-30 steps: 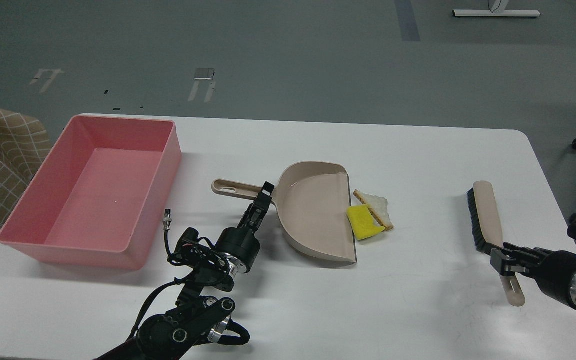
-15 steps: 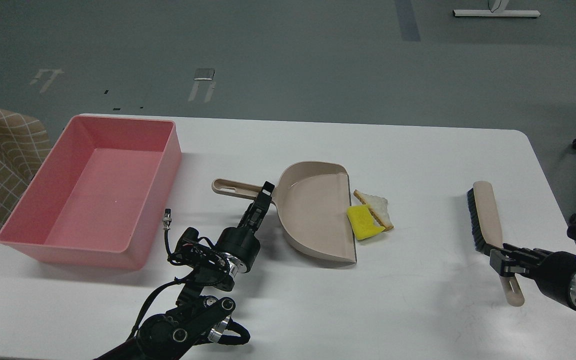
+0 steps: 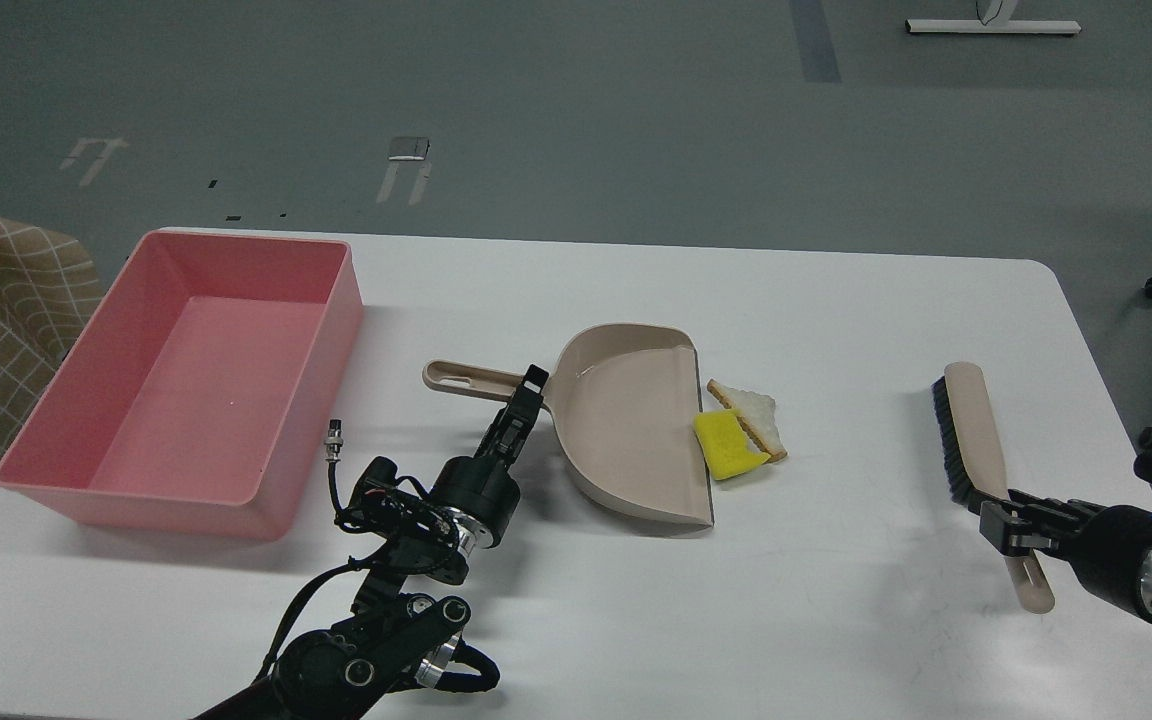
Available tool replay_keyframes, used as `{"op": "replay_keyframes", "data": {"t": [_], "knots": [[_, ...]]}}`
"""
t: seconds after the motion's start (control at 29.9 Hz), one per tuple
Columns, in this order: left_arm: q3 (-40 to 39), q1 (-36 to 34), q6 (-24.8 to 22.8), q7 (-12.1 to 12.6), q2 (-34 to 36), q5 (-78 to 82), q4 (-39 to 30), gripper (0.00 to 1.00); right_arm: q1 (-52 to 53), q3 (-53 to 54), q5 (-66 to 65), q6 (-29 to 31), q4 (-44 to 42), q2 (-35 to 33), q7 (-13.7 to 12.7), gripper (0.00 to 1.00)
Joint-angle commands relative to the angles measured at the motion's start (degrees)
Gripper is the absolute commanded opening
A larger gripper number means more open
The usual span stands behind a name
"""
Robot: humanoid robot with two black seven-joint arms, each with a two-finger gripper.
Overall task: Sweep and dump garbage into bin
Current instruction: 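Lower the right gripper and grasp the wooden brush handle, then lift the brush with the right gripper toward the dustpan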
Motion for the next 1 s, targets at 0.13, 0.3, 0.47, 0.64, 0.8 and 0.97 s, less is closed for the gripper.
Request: {"op": "replay_keyframes", "data": {"t": [0.13, 0.3, 0.47, 0.64, 0.8, 0.97], "knots": [[0.0, 0.0, 0.0, 0.0, 0.0, 0.0, 0.0, 0.29, 0.0, -0.1, -0.1, 0.0, 0.0, 0.0, -0.2, 0.51], [0.0, 0.0, 0.0, 0.0, 0.0, 0.0, 0.0, 0.29, -0.1, -0.1, 0.0, 0.0, 0.0, 0.0, -0.2, 0.48], [0.0, 0.0, 0.0, 0.0, 0.0, 0.0, 0.0, 0.29, -0.1, -0.2, 0.0, 0.0, 0.0, 0.1, -0.2, 0.42], [0.0, 0.0, 0.0, 0.0, 0.0, 0.0, 0.0, 0.3, -0.1, -0.1, 0.0, 0.0, 0.2, 0.8, -0.2, 0.38], [0.0, 0.0, 0.0, 0.0, 0.0, 0.0, 0.0, 0.3, -0.5, -0.1, -0.1, 0.0, 0.2, 0.9, -0.1, 0.3], [0.0, 0.0, 0.0, 0.0, 0.0, 0.0, 0.0, 0.3, -0.6, 0.0, -0.1, 0.0, 0.2, 1.8, -0.2, 0.25]]}}
